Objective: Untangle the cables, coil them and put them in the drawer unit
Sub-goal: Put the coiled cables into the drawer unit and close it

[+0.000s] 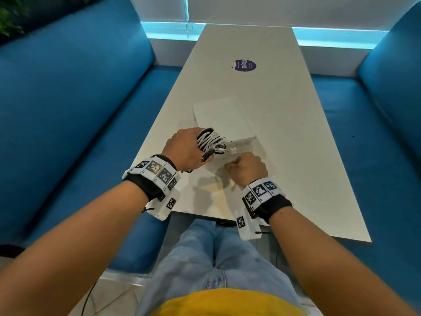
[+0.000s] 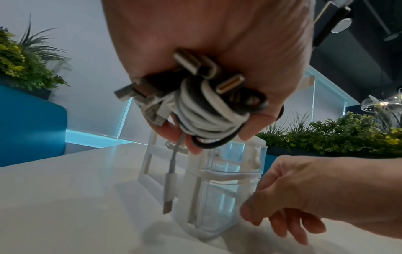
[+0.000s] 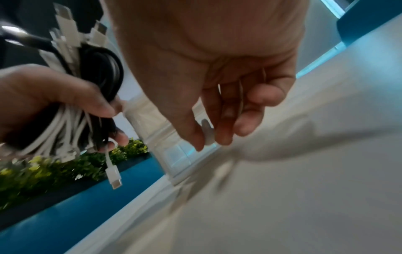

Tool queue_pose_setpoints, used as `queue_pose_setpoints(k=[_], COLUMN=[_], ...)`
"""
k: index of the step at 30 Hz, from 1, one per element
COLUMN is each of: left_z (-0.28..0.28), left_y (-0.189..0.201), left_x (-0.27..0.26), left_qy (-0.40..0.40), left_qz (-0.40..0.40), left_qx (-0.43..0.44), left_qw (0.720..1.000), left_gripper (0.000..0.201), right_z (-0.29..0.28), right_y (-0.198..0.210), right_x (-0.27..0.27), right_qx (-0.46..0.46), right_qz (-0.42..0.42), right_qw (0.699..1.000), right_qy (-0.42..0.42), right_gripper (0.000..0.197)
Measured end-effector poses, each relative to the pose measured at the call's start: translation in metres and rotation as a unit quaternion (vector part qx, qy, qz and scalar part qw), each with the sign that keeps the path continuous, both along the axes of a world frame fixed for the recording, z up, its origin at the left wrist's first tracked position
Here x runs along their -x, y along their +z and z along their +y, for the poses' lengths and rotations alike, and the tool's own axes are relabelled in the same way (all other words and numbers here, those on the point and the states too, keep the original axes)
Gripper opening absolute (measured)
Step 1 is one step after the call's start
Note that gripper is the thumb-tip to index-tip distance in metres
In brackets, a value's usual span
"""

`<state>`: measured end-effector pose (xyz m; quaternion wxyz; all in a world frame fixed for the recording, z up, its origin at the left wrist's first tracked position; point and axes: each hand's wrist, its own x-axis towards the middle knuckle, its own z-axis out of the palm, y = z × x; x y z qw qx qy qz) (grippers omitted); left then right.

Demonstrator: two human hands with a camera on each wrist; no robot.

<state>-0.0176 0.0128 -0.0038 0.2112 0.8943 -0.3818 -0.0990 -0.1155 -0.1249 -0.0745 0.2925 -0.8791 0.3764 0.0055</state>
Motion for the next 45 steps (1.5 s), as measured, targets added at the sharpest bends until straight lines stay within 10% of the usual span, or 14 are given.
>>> queue_pose_setpoints(k=[8, 13, 24, 27, 32, 36, 45], left_z=[-0.001, -0.001, -0.002, -0.002, -0.004, -0.018, -0.017], left_y=[-0.001, 0.001, 0.006, 0.011, 0.009, 0.015, -0.002], left_x=[-0.008, -0.011, -0.009, -0.004, 0.014, 0.039, 0.043], left_qy=[-0.015, -0.033, -0.039, -0.045, -0.085, -0.182, -0.268], left_qz=[-0.023, -0.045, -0.065, -0.09, -0.254, -0.333, -0.367], left_qx=[-0.03, -0.036, -0.03, -0.046, -0.079, -0.072, 0.018], left_qw=[0.999, 0.998, 0.997, 0.994, 0.96, 0.922, 0.891], left_gripper=[0.038, 0.04, 0.039, 0.032, 0.028, 0.03, 0.042], right_z=[0.009, 0.003, 0.026, 0.018, -0.001, 0.001, 0.001], right_y=[0.02, 0.042, 0.028, 0.044, 0.096, 0.103, 0.085], right_x=[0.061, 0.052, 0.05, 0.055, 0.058, 0.047, 0.05], right_qx=[0.055, 0.093, 0.072, 0.022, -0.114, -0.178, -0.418], right_qz=[0.155, 0.019, 0.112, 0.089, -0.195, -0.089, -0.093], right_qw=[0.982, 0.985, 0.957, 0.963, 0.969, 0.952, 0.882], right_qy=[0.089, 0.142, 0.256, 0.252, 0.102, 0.233, 0.194], right_gripper=[0.031, 0.035, 0.031, 0.033, 0.058, 0.07, 0.037])
